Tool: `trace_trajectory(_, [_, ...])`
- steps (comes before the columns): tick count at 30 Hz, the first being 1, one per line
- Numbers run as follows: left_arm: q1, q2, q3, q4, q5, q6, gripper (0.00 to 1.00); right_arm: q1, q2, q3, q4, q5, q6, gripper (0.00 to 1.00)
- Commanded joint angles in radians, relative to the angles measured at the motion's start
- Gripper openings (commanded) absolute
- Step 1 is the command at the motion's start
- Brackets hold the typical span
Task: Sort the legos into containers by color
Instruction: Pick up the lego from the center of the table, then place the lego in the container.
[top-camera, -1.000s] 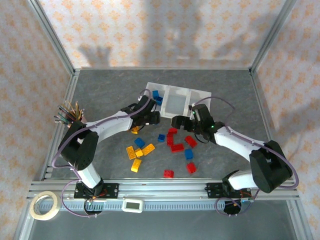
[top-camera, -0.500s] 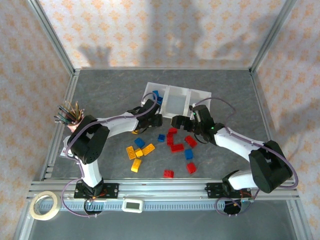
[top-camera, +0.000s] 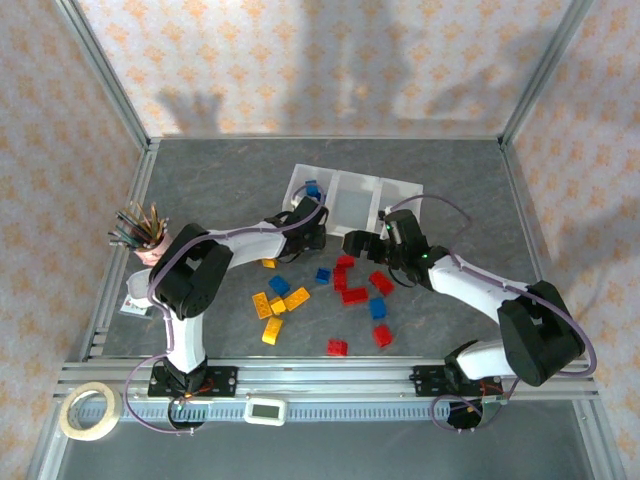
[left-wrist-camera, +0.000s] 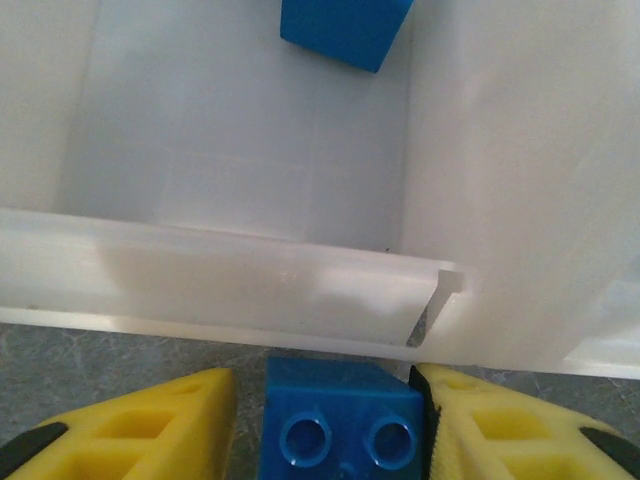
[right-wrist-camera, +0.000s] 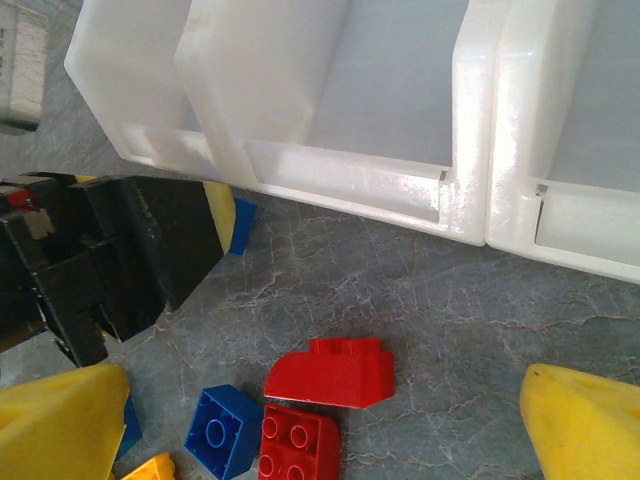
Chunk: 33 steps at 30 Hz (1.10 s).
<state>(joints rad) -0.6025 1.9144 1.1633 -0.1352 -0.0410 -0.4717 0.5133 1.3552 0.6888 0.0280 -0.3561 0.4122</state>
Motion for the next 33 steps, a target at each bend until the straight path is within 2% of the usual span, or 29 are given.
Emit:
trace_trajectory(1, [-0.005,0.018,0.020,0.014,-0.013,0.021,0.46,-0.002,-0.011,0.018,0.023,0.024,0.005,1.00])
trace_trajectory(10, [-0.005,0.000,-0.010,0.015,0.006,0.016,0.26,-0.002,-0.020,0.040,0.006,0.026,-0.001,1.00])
trace_trajectory(14, [-0.005,-0.076,-0.040,0.004,0.006,0.004,0.20,-0.002,-0.022,0.061,-0.016,0.021,-0.013,1.00])
trace_trajectory(20, [-0.004,-0.202,-0.092,-0.026,-0.022,-0.021,0.19,-0.002,-0.036,0.100,-0.042,0.008,-0.018,1.00])
trace_trajectory(25, [0.010,-0.275,-0.050,-0.070,-0.070,-0.054,0.19,-0.002,-0.029,0.146,-0.046,0.004,-0.002,1.00])
trace_trajectory(29, [0.035,-0.236,0.047,-0.100,-0.091,-0.079,0.19,-0.002,-0.001,0.186,-0.063,0.041,0.018,1.00])
trace_trajectory(33, [0.067,-0.129,0.161,-0.121,-0.089,-0.093,0.19,-0.004,0.027,0.215,-0.075,0.084,0.037,1.00])
